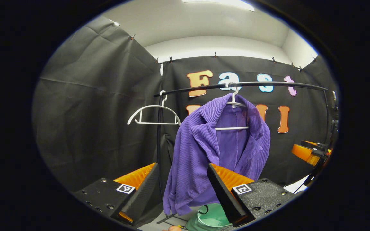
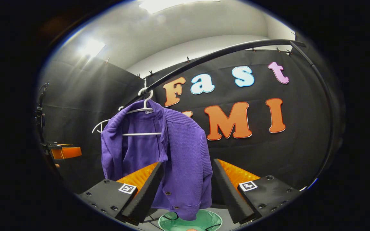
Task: Grasp the clothes on the hanger with both hands and then place them into the laundry hamper below.
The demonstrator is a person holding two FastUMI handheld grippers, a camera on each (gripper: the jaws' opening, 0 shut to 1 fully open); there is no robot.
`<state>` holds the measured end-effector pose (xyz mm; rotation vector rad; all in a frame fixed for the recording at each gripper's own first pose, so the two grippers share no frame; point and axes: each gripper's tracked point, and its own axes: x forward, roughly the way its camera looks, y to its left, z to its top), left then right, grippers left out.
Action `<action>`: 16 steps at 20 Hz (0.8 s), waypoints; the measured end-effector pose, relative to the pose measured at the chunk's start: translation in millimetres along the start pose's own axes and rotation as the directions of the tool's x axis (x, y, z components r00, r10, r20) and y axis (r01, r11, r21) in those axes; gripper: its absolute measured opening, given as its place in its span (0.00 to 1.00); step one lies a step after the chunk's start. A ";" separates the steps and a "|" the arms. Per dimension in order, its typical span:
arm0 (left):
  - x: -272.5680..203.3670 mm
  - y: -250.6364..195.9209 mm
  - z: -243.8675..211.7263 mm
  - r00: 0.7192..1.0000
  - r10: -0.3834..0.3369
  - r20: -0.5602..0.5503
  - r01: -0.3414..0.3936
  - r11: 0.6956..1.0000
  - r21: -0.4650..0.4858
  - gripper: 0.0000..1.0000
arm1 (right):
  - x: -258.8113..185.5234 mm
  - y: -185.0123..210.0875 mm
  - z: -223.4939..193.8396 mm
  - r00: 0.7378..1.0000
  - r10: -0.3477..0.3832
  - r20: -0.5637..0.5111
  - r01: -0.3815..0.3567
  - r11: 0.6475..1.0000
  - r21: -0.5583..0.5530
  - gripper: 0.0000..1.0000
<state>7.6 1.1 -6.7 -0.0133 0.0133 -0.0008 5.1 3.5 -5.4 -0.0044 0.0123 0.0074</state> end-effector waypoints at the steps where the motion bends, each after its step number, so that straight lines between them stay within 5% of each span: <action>1: 0.5 -1.0 -0.5 1.000 -0.002 -0.003 0.002 1.000 -0.002 0.95 | 0.6 -1.0 -0.4 1.000 -0.001 -0.001 0.001 1.000 0.002 0.94; 2: 1.1 -2.2 -0.9 1.000 -0.007 -0.004 0.007 1.000 -0.005 0.95 | 1.0 -1.4 -0.4 1.000 -0.004 -0.001 0.004 1.000 0.004 1.00; 16: 39.7 -47.5 -5.2 0.997 -0.081 0.006 0.081 0.996 -0.024 0.93 | 51.8 45.8 -28.8 0.996 0.083 -0.036 -0.083 0.996 0.024 0.94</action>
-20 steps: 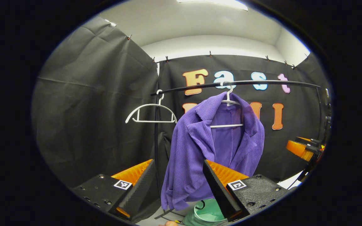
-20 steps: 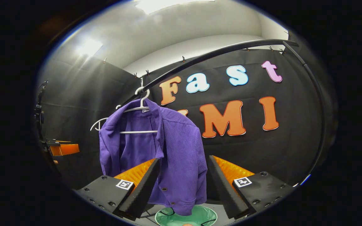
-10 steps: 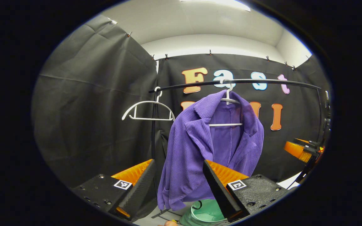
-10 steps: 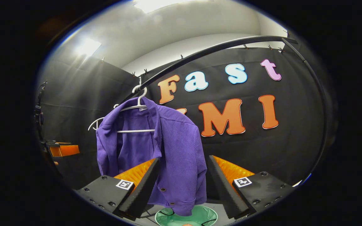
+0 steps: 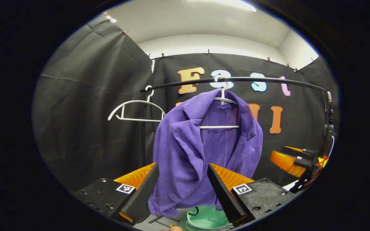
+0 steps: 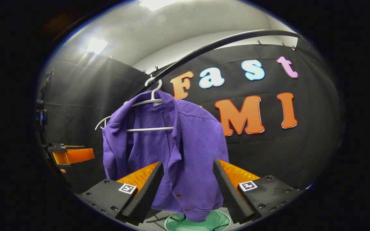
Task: Grasp the clothes on the hanger with both hands and then place them into the laundry hamper below.
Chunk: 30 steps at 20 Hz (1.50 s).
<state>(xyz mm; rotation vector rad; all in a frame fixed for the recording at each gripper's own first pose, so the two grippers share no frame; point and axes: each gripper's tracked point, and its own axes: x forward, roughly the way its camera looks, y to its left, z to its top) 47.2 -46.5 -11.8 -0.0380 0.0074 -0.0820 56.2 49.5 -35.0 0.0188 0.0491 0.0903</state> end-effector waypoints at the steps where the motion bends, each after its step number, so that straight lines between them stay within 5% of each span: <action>1: 7.7 -1.5 1.4 1.000 0.004 0.013 -0.004 1.000 0.003 0.95 | 8.4 4.0 -4.3 1.000 0.009 -0.003 -0.009 1.000 0.003 0.94; 7: 54.3 -11.6 -9.1 1.000 0.007 0.003 -0.007 1.000 0.011 0.93 | 55.8 18.7 -34.4 0.998 0.034 -0.062 -0.032 0.999 0.031 0.89; 12: 82.9 -16.4 -26.6 0.999 0.002 -0.044 -0.002 1.000 -0.007 0.96 | 92.0 22.2 -41.4 0.997 0.039 -0.067 -0.033 0.996 0.083 0.60; 16: 92.9 -18.1 -26.6 0.999 -0.013 -0.040 0.013 1.000 0.000 0.92 | 111.5 34.8 -51.7 0.994 0.074 -0.082 -0.065 0.992 0.107 0.60; 19: 98.2 -19.7 -26.8 0.999 -0.026 -0.038 0.026 1.000 -0.006 0.80 | 124.7 30.5 -57.3 0.994 0.052 -0.098 -0.039 0.991 0.127 0.26; 20: 99.9 -20.9 -26.5 0.999 -0.036 -0.033 0.036 0.999 -0.013 0.75 | 126.6 29.4 -59.4 0.992 0.041 -0.116 -0.025 0.990 0.141 0.26; 21: 100.7 -19.7 -26.9 0.999 -0.034 -0.032 0.034 0.999 -0.019 0.67 | 126.1 27.1 -62.2 0.993 0.023 -0.119 -0.004 0.987 0.158 0.38; 22: 100.5 -17.4 -27.6 0.999 -0.030 -0.033 0.030 0.999 -0.023 0.60 | 128.8 25.8 -60.9 0.992 0.019 -0.125 0.004 0.984 0.179 0.26; 25: 104.7 -17.6 -31.4 0.998 -0.034 -0.047 0.033 0.999 -0.023 0.37 | 129.7 16.4 -56.4 0.993 -0.008 -0.118 0.033 0.976 0.214 0.26; 28: 106.9 -26.6 -35.7 0.993 -0.098 -0.063 0.098 0.995 0.000 0.24 | 127.6 0.4 -58.8 0.992 -0.051 -0.112 0.073 0.978 0.196 0.02; 30: 107.2 -26.0 -35.7 0.991 -0.121 -0.059 0.118 0.992 -0.052 0.04 | 122.3 3.0 -52.4 0.994 -0.059 -0.097 0.075 0.982 0.174 0.02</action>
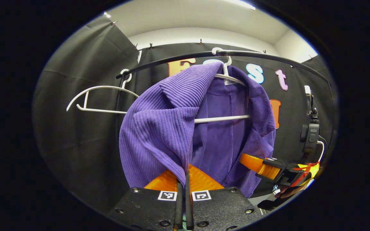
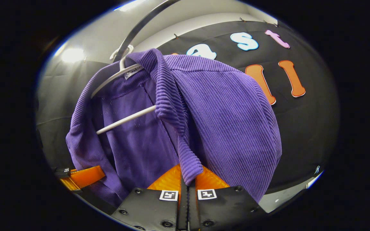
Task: Grasp the clothes on the hanger with both hands and then place them into the laundry hamper below.
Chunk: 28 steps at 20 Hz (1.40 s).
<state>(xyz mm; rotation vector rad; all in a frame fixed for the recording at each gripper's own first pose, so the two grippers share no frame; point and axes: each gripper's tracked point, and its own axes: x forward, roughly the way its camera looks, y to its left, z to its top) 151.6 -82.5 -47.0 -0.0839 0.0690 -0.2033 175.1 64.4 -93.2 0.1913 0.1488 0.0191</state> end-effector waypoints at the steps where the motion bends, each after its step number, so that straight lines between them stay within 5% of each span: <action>1: -0.3 2.4 0.0 1.000 -0.008 0.001 0.008 1.000 -0.028 0.00 | -2.5 0.5 3.5 1.000 0.001 0.006 -0.001 1.000 -0.015 0.02; 2: -2.1 7.6 1.8 1.000 -0.005 0.003 0.005 0.999 -0.046 0.00 | -3.5 1.2 7.5 1.000 -0.004 0.015 0.004 0.999 -0.036 0.09; 16: -72.5 29.8 81.6 0.990 0.044 0.133 -0.060 0.991 0.123 0.01 | -57.8 -45.8 102.5 0.968 -0.137 0.210 0.168 0.976 -0.135 0.09; 28: -90.5 108.2 150.7 0.942 0.207 0.265 -0.244 0.963 0.118 0.00 | -77.2 -87.1 165.9 0.924 -0.215 0.318 0.273 0.950 -0.149 0.08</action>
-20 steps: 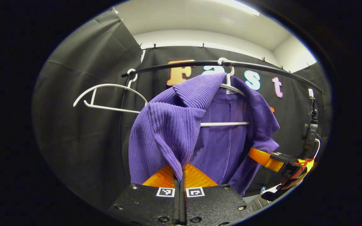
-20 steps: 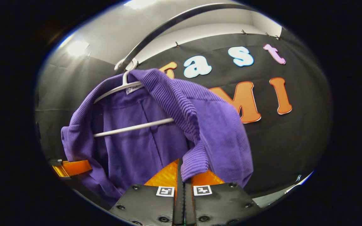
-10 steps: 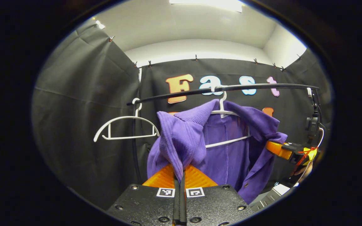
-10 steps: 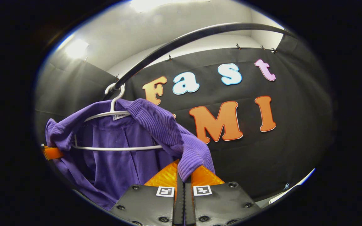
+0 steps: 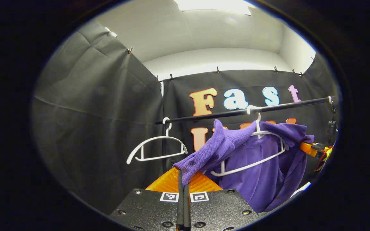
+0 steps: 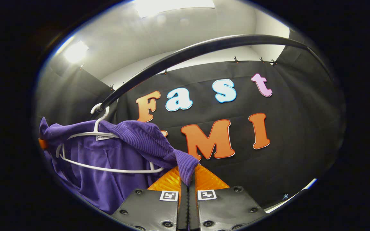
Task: Grasp the clothes on the hanger with both hands and then place them into the laundry hamper below.
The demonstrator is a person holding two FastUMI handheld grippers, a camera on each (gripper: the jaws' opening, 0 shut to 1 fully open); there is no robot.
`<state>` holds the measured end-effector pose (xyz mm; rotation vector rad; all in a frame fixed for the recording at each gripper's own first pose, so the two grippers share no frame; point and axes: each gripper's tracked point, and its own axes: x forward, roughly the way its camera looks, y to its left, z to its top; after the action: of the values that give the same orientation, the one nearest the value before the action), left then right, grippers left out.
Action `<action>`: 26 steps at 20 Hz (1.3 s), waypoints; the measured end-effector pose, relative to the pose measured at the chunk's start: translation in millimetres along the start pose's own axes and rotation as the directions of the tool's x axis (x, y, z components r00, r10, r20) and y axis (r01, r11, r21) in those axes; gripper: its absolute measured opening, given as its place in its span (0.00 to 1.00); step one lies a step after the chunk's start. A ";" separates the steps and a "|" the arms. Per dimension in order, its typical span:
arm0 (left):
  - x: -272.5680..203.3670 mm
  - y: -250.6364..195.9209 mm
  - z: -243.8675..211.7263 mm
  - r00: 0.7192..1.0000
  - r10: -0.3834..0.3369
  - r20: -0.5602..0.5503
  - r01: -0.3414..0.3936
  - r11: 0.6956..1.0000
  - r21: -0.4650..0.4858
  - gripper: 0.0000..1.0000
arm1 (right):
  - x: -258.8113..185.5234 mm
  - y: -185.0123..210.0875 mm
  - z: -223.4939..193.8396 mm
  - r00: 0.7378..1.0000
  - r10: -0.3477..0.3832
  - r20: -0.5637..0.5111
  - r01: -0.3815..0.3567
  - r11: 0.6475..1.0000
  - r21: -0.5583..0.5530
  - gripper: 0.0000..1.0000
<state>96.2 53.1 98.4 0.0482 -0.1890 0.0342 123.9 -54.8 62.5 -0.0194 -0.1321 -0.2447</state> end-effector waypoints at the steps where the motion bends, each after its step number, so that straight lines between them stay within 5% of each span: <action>1: 2.8 3.1 3.6 1.000 0.015 0.010 -0.015 1.000 0.002 0.00 | 2.1 -5.0 -2.1 1.000 -0.010 -0.004 0.010 1.000 -0.001 0.08; 4: 20.0 14.0 7.9 0.998 0.047 0.039 -0.047 0.999 0.007 0.00 | 17.4 -24.5 -7.7 0.997 -0.072 0.009 0.072 0.997 0.008 0.08; 18: 37.1 29.9 18.0 0.995 0.073 0.069 -0.073 0.997 0.001 0.00 | 54.4 -18.7 -54.7 0.994 0.050 -0.096 -0.026 0.970 0.240 0.07; 22: 35.7 24.8 28.0 0.994 0.067 0.091 -0.064 0.997 -0.035 0.00 | 67.4 -14.8 -69.4 0.982 0.126 -0.144 -0.059 0.915 0.399 0.02; 26: 40.6 23.1 34.5 0.994 0.063 0.093 -0.061 0.998 -0.023 0.00 | 96.8 -15.7 -68.6 0.972 0.185 -0.143 -0.082 0.843 0.532 0.07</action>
<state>128.7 75.6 141.0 0.0234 -0.2849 0.0920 221.9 -95.7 7.4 0.5395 -0.0032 -0.0614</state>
